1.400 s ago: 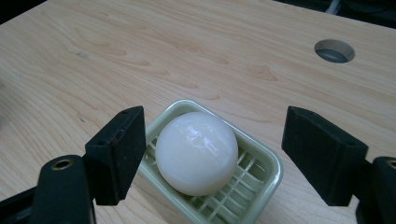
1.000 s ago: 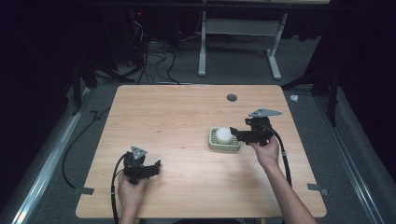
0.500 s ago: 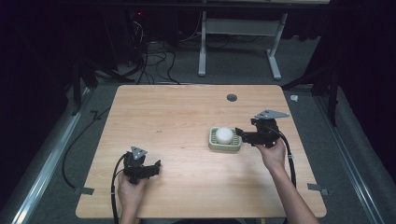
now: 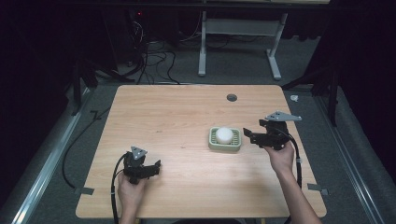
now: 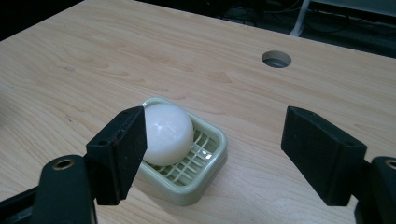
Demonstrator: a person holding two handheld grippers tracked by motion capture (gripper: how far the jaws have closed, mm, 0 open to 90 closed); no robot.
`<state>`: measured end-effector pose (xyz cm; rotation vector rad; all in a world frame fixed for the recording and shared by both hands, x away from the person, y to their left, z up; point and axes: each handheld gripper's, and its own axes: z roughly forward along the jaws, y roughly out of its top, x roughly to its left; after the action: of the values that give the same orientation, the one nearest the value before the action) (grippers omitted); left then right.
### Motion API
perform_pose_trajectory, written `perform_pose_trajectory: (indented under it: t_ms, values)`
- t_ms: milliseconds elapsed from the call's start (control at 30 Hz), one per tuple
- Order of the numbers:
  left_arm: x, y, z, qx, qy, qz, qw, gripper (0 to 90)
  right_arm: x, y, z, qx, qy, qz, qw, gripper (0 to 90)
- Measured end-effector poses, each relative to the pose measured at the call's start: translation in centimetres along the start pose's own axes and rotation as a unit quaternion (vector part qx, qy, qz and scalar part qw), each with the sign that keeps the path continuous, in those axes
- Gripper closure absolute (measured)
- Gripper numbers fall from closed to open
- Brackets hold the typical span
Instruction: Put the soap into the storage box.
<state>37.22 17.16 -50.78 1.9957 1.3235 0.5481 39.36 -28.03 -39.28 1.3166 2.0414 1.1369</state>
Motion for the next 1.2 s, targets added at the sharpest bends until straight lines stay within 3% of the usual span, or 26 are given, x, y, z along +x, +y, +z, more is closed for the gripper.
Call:
perform_pose_trajectory:
  t_ms: [1200]
  values:
    - [0.0, 0.0, 0.0, 0.000, 0.001, 0.001, 1.0000, 15.7, -2.6, -3.7, -3.5, -0.020, -0.030, 0.047, 0.9983, 23.3]
